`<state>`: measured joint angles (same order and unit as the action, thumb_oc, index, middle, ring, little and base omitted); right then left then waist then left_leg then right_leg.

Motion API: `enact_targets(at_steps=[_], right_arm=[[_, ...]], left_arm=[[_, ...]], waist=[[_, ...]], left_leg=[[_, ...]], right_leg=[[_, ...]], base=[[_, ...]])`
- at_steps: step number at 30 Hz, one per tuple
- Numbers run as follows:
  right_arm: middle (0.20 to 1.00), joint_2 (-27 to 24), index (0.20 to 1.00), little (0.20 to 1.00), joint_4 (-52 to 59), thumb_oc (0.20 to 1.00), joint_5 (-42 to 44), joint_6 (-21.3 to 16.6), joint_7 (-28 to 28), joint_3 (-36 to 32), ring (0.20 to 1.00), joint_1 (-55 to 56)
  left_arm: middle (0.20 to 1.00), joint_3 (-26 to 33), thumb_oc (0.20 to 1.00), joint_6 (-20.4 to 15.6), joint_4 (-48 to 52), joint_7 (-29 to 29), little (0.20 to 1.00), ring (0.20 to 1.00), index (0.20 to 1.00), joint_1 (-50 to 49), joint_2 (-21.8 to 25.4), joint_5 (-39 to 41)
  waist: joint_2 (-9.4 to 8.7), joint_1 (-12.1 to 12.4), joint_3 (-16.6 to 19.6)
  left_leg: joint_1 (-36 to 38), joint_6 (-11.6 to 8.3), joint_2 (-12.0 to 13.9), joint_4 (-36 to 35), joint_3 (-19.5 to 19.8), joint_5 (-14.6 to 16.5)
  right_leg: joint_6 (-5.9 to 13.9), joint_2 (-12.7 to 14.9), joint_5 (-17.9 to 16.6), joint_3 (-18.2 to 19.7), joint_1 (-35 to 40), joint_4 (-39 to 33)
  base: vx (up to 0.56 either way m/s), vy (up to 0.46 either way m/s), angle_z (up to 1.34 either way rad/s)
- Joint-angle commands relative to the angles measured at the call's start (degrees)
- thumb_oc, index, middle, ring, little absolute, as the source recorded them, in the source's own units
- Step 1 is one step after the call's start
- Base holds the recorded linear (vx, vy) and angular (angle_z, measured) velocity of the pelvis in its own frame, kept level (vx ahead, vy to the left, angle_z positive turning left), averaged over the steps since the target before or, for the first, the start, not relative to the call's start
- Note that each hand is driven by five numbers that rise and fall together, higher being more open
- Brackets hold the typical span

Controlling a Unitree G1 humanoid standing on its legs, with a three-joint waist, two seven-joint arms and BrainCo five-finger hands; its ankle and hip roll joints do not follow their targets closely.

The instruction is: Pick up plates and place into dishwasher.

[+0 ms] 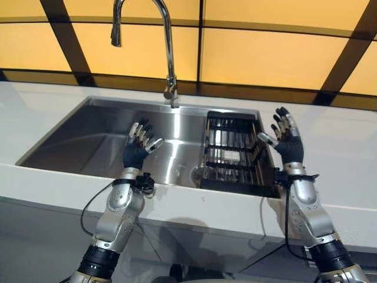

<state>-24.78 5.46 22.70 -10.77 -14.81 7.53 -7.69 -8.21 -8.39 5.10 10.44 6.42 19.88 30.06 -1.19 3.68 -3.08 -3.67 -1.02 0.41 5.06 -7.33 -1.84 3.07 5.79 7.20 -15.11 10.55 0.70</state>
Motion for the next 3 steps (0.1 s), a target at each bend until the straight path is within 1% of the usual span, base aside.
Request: enact_targets(at_steps=[1,3], right_arm=[[1.0,-0.13,1.0,1.0,2.8,1.0,-0.3,-1.24,0.04,-1.61,1.0,-2.64],[1.0,0.0,1.0,1.0,3.49,1.0,0.12,-1.26,0.41,-2.23,1.0,-1.66]], left_arm=[[1.0,1.54,1.0,-2.8,-0.27,-0.04,1.0,1.0,1.0,3.95,-0.04,-0.94],[1.0,2.03,1.0,-2.44,0.22,-0.37,1.0,1.0,1.0,3.35,-0.06,-0.69]], waist=[[-0.93,-0.13,2.4],[-0.63,-0.19,2.66]], left_leg=[[5.21,-2.76,2.63,-3.42,1.74,2.7],[6.5,-2.9,2.97,-5.85,1.35,1.98]], right_leg=[[1.14,0.41,-9.03,3.55,-4.07,-5.44],[1.45,0.54,-9.02,2.92,-3.82,-5.51]], base=[[0.02,0.038,0.28],[0.02,0.03,0.18]])
